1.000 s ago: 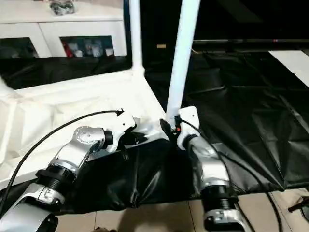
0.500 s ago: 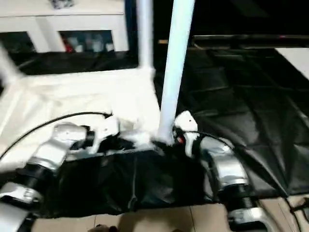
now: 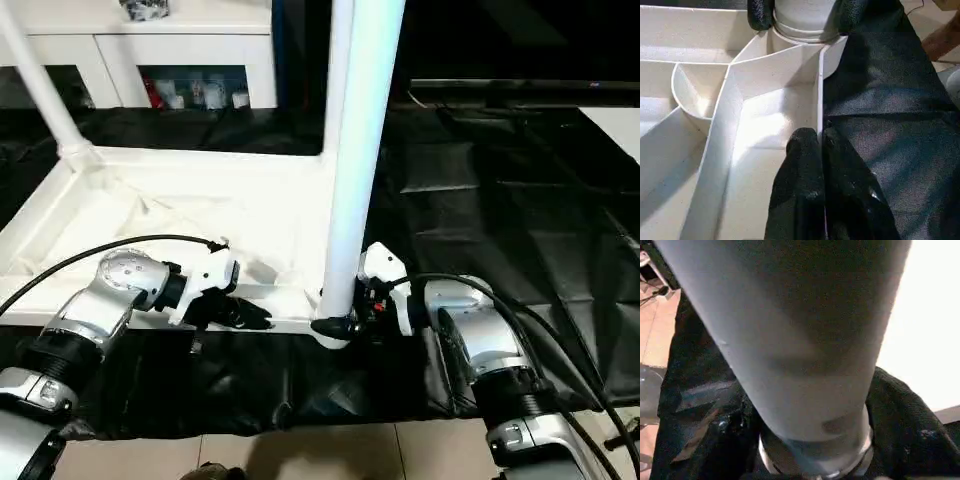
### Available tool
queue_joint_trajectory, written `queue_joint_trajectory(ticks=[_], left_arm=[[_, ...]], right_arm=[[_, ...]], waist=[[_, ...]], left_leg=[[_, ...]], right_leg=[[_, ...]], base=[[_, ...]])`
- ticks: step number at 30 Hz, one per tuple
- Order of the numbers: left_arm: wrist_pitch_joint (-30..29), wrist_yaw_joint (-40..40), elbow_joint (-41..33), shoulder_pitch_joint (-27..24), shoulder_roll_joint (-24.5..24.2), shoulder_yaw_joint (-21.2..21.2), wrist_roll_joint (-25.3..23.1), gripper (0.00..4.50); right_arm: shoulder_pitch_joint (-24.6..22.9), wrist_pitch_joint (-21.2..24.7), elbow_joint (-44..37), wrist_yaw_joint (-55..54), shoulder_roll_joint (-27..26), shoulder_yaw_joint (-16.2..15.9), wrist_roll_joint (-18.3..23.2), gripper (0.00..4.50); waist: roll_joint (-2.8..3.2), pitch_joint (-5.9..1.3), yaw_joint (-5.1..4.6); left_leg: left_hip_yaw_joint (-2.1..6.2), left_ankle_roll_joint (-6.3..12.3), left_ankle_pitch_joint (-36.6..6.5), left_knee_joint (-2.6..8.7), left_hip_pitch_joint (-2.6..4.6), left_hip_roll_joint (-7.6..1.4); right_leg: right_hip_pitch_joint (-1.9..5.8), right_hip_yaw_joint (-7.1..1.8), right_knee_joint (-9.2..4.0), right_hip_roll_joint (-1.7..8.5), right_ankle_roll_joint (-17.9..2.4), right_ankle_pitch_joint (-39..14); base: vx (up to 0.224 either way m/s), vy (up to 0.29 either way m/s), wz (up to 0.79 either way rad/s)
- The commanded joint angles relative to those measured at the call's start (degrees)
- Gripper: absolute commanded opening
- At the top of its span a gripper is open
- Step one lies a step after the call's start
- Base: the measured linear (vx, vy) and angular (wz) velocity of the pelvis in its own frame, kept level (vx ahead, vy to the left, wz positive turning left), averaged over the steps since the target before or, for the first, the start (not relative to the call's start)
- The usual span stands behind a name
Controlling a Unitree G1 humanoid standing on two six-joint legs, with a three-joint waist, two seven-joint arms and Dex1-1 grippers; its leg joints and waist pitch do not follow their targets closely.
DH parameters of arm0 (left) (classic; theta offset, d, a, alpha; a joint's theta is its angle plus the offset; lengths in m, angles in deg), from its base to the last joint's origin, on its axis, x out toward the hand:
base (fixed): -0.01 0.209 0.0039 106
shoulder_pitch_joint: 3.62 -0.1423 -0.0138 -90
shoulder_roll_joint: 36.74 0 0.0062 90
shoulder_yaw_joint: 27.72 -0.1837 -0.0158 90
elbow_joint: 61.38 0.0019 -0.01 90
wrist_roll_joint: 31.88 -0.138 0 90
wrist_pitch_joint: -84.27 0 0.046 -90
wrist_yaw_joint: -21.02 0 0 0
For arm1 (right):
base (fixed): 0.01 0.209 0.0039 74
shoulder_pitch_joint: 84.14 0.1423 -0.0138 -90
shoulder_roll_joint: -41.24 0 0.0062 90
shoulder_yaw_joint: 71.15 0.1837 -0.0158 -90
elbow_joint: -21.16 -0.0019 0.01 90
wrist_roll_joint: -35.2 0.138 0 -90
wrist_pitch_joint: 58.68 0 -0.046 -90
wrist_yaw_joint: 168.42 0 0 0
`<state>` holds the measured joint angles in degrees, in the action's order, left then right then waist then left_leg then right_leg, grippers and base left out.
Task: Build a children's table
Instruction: Rotate leg to tighten
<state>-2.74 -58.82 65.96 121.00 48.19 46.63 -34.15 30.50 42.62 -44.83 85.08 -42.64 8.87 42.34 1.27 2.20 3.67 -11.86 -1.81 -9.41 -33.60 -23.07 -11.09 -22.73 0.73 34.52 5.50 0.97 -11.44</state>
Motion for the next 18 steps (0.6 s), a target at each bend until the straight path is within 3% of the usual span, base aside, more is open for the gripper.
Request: queue_joint_trajectory(ticks=[1, 4, 7, 13, 14, 15, 16, 17, 18], left_arm=[[-0.5, 2.3, -0.1, 1.8, 1.4, 0.4, 1.0, 0.00], [-1.0, 5.2, -0.7, 1.2, 2.2, 1.2, 1.0, 0.00], [-0.7, 10.5, -0.4, 1.1, 3.2, 1.4, -0.8, 0.00], [-4.5, 22.7, -2.0, -0.4, 8.9, 2.1, -2.9, 0.00], [-5.6, 25.6, -2.6, -0.7, 10.7, 1.9, -3.5, 0.00], [-6.8, 28.2, -3.1, -1.1, 12.9, 1.5, -4.0, 0.00], [-6.8, 28.2, -3.1, -1.1, 12.9, 1.5, -4.0, 0.00], [-6.8, 28.2, -3.1, -1.1, 12.9, 1.5, -4.0, 0.00], [-7.6, 30.8, -3.1, -1.1, 14.8, 1.1, -4.5, 0.00]], right_arm=[[-0.9, 1.6, -2.5, 2.0, -2.1, -2.5, 2.7, 2.61], [-2.5, 3.3, -4.2, -1.6, -3.4, -0.6, 4.0, 2.58], [-3.8, 2.8, -4.7, -6.7, -4.9, 0.8, 3.2, 2.55], [-5.7, 1.3, -3.0, -24.9, -12.3, 4.5, -0.4, 2.54], [-5.6, 1.1, -1.9, -29.6, -14.7, 5.3, -1.2, 2.54], [-5.2, 0.6, -0.6, -34.2, -17.1, 5.3, -2.4, 2.54], [-5.2, 0.6, -0.6, -34.2, -17.1, 5.3, -2.4, 2.54], [-5.2, 0.6, -0.6, -34.2, -17.1, 5.3, -2.4, 2.54], [-4.6, 0.8, 0.6, -38.5, -19.2, 5.2, -3.5, 2.54]], waist=[[-0.35, -3.42, -0.04], [-0.16, -3.43, 0.08], [-0.34, -3.32, -0.10], [-0.46, -2.87, -1.01], [-0.54, -2.95, -1.07], [0.01, -2.92, -1.27], [-0.09, -2.85, -1.58], [-0.34, -2.95, -1.80], [-0.18, -2.92, -2.00]], left_leg=[[0.69, 2.47, -12.3, 3.89, 2.14, -2.15], [0.73, 2.31, -12.5, 3.97, 2.20, -2.22], [0.77, 1.37, -14.3, 4.12, 2.27, -2.21], [1.25, -1.85, -19.2, 4.87, 2.22, -2.02], [1.35, -2.04, -19.6, 4.86, 2.27, -1.96], [1.57, -2.54, -20.6, 5.01, 2.35, -2.02], [1.42, -2.74, -21.0, 5.06, 2.33, -2.02], [1.61, -2.61, -21.4, 5.07, 2.18, -1.84], [1.46, -2.46, -21.1, 5.08, 2.26, -1.88]], right_leg=[[1.73, -0.67, -3.19, 1.91, -15.5, -3.6], [1.70, -0.69, -3.22, 1.94, -15.4, -4.0], [1.49, -0.72, -3.47, 1.97, -15.0, -6.2], [0.91, -0.98, -4.62, 2.24, -11.1, -17.1], [0.94, -0.92, -4.73, 2.30, -10.6, -18.1], [0.79, -0.95, -4.87, 2.27, -9.9, -18.8], [0.58, -0.99, -4.97, 2.09, -9.8, -18.6], [0.89, -0.85, -5.01, 2.06, -9.5, -18.6], [0.57, -0.98, -5.06, 1.95, -9.5, -17.7]], base=[[0.000, 0.000, 0.00], [0.000, 0.000, 0.00], [0.000, 0.000, 0.00], [0.000, 0.000, 0.00], [0.000, 0.000, 0.00], [0.000, 0.000, 0.00], [0.000, 0.000, 0.00], [0.000, 0.000, 0.00], [0.000, 0.000, 0.00]])
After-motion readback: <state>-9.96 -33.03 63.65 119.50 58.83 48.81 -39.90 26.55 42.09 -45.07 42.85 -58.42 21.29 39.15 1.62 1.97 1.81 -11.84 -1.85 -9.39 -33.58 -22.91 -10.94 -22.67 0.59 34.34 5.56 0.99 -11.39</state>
